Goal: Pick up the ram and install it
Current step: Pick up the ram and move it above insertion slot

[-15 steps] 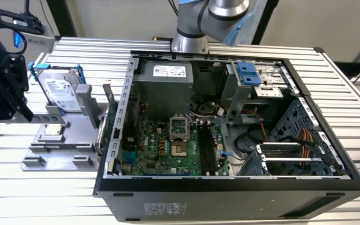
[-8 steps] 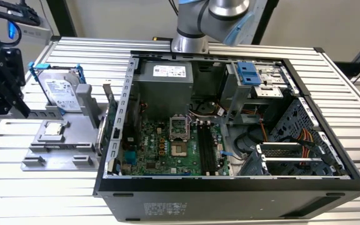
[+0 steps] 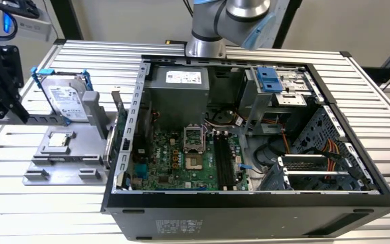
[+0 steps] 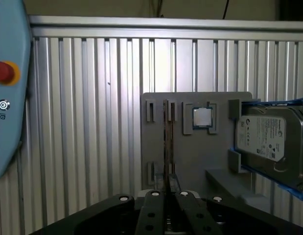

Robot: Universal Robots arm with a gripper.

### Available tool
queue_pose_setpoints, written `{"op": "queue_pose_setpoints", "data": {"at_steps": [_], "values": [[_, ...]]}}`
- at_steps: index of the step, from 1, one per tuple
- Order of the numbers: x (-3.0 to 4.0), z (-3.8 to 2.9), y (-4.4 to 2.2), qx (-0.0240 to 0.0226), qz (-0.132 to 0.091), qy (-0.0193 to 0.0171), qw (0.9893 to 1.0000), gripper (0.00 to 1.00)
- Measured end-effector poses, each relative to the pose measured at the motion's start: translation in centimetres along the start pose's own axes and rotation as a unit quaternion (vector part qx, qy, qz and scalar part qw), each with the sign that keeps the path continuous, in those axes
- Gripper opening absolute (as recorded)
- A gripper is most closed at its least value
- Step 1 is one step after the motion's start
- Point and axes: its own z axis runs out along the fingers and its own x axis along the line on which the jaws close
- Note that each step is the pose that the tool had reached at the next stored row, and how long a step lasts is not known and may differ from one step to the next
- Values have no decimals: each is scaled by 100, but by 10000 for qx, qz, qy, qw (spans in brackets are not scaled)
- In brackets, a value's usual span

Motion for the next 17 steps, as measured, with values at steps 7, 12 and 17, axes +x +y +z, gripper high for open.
{"op": "queue_pose_setpoints", "data": {"at_steps": [7, 12, 17], "values": [[-1, -10, -1, 0, -1, 0, 10000, 0], [-3, -10, -75, -2, 0, 1, 10000, 0], [-5, -11, -179, -5, 0, 1, 10000, 0]]}}
